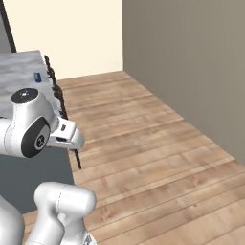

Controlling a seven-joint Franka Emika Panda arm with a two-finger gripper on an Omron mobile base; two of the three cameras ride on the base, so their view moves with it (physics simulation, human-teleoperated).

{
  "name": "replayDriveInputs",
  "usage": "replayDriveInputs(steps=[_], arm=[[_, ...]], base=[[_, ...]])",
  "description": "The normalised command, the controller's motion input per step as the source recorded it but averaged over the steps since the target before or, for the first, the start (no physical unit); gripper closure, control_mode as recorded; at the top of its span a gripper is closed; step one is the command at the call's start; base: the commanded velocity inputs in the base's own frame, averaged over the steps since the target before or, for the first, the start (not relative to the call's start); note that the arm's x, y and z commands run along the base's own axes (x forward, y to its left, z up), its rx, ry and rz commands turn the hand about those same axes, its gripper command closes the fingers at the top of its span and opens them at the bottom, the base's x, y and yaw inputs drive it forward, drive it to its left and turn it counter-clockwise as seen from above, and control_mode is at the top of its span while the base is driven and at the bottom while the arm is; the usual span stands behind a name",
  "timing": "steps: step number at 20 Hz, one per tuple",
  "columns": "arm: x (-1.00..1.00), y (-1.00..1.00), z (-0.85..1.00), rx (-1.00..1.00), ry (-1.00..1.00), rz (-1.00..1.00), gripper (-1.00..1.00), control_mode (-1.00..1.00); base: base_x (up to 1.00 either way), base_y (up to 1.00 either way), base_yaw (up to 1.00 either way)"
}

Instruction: Four empty soda cans are scattered around the kitchen. Gather all the cans and cluster them next to the stove for recycling.

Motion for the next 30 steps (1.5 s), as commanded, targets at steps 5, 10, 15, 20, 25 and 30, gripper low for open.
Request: replayDriveInputs(steps=[5, 10, 15, 20, 25, 30], arm=[[0.0, 0.0, 0.0, 0.0, 0.0, 0.0, -1.0, 1.0], [0.0, 0.0, 0.0, 0.0, 0.0, 0.0, -1.0, 1.0], [0.0, 0.0, 0.0, 0.0, 0.0, 0.0, -1.0, 1.0], [0.0, 0.0, 0.0, 0.0, 0.0, 0.0, -1.0, 1.0], [0.0, 0.0, 0.0, 0.0, 0.0, 0.0, -1.0, 1.0], [0.0, 0.0, 0.0, 0.0, 0.0, 0.0, -1.0, 1.0]], base=[[0.45, -0.61, 0.15], [0.5, -0.5, 0.12], [0.23, -0.31, 0.31], [0.0, 0.0, 0.5], [0.0, 0.0, 0.5], [0.03, -0.16, 0.45]])
